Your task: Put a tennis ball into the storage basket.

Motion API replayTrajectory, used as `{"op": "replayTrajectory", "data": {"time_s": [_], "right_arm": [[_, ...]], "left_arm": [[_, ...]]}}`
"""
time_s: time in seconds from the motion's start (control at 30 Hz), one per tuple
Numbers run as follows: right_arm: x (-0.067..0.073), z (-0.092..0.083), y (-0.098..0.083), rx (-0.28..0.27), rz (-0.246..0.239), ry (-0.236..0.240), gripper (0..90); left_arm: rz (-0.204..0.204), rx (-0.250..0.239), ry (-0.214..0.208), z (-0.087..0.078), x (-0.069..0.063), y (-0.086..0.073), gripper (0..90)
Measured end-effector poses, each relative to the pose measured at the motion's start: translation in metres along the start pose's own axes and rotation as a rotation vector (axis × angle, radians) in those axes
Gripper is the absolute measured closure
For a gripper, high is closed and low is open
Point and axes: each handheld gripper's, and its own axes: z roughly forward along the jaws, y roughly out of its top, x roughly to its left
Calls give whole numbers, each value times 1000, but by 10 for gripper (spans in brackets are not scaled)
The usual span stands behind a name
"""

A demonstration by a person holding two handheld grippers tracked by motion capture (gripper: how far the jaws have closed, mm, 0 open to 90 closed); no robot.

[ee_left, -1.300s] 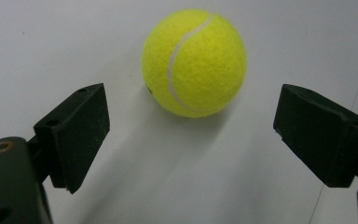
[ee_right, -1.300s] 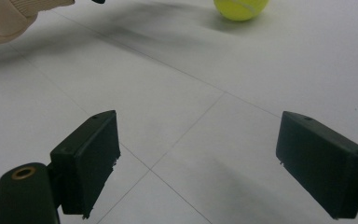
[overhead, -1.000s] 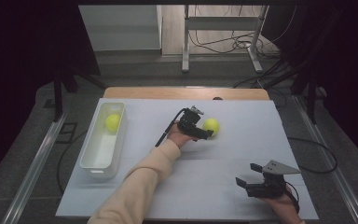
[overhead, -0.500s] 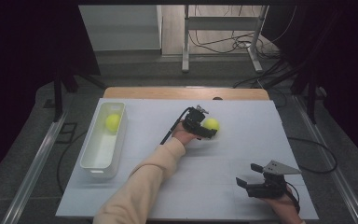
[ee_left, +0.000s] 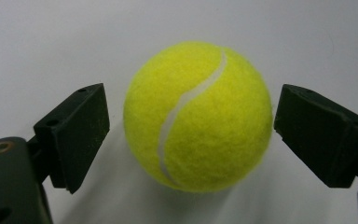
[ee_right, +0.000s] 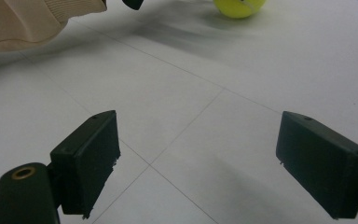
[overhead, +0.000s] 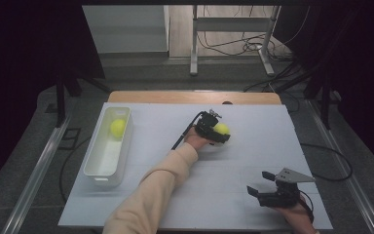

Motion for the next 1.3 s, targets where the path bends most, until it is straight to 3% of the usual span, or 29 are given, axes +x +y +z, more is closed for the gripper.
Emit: {"op": "replayTrajectory", "data": {"time_s": [0.13,0.27,0.57,0.87,1.3], "right_arm": [[0,0,0,0,2,1,136],[0,-1,-1,1,2,0,136],[0,-1,-1,-1,3,-3,135],[-1,-2,-1,-3,3,-5,136],[0,-2,-1,-4,1,-9,135]], "left_arm": [[-1,4,0,3,0,0,119],[2,3,-1,3,-1,0,252],[3,9,-1,2,-1,1,273],[-23,-10,-17,-5,0,3,276],[10,-33,-30,-27,-5,4,275]]}}
